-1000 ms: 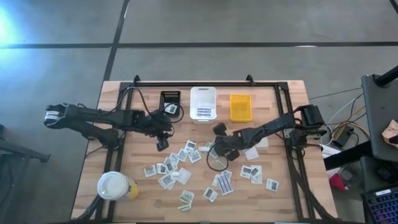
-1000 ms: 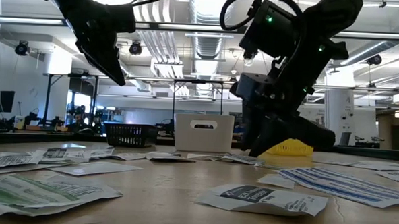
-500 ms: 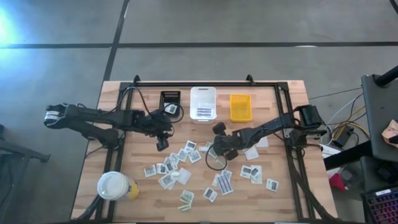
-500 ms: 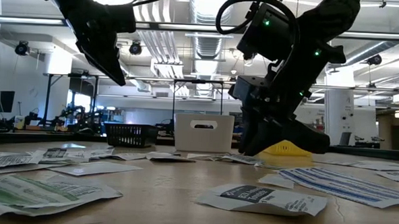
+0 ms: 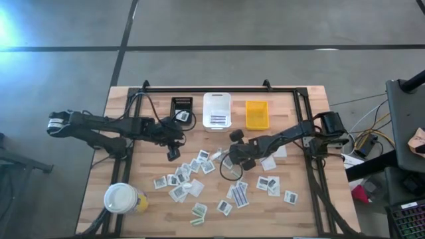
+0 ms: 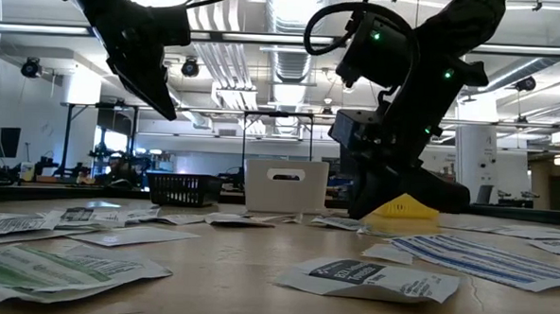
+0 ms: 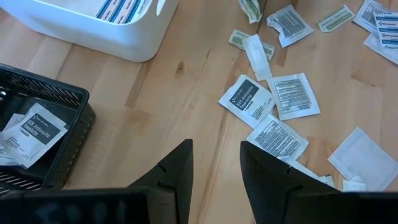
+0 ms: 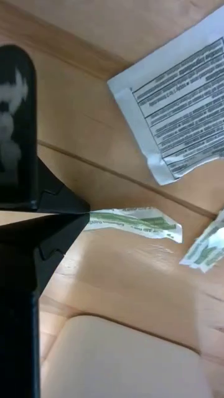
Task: Pick & Place First Aid Supplies
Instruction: Put the green bandage into the yellow basket
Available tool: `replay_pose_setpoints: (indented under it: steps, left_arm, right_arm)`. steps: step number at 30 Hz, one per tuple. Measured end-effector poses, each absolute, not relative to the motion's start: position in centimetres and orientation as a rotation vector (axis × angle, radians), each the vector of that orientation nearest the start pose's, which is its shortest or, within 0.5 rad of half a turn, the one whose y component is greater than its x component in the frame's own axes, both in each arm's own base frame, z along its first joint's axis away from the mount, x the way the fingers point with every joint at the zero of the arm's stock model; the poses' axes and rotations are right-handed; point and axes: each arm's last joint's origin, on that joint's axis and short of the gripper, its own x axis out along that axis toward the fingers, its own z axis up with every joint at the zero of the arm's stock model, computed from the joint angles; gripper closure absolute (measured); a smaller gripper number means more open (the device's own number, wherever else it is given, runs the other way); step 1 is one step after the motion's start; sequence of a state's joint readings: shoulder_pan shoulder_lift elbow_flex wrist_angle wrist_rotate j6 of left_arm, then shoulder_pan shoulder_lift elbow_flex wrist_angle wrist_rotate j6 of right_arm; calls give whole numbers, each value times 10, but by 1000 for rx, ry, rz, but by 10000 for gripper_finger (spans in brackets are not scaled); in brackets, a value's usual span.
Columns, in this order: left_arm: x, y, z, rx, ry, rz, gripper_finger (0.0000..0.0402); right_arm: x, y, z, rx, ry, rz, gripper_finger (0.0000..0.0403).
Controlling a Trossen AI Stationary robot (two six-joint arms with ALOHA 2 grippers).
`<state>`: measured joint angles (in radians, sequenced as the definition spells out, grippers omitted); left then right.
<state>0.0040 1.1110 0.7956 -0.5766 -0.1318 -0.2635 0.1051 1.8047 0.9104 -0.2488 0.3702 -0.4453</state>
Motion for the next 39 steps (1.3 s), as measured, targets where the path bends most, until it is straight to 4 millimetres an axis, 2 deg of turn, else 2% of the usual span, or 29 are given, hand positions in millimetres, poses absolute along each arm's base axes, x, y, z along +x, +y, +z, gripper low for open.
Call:
replay_pose_setpoints:
  steps: [6,13,19,26,32,39]
  left_arm:
    - [215,5,246,-179,867,251,278]
    - [215,6,246,-152,863,280,278]
    - [215,6,246,-153,863,283,278]
    - [215,6,244,-157,862,285,278]
    - [214,6,243,-157,866,285,278]
    - [214,6,242,-157,867,286,278]
  right_arm:
    - [310,22,138,-604,1178,-20,394]
    - [292,20,175,-517,1135,-81,394]
    - [278,18,209,-480,1021,-121,394]
    - [256,7,241,-513,944,-283,394]
    - [240,-13,252,-477,911,-473,394]
    - [231,-40,239,-351,937,-679,394]
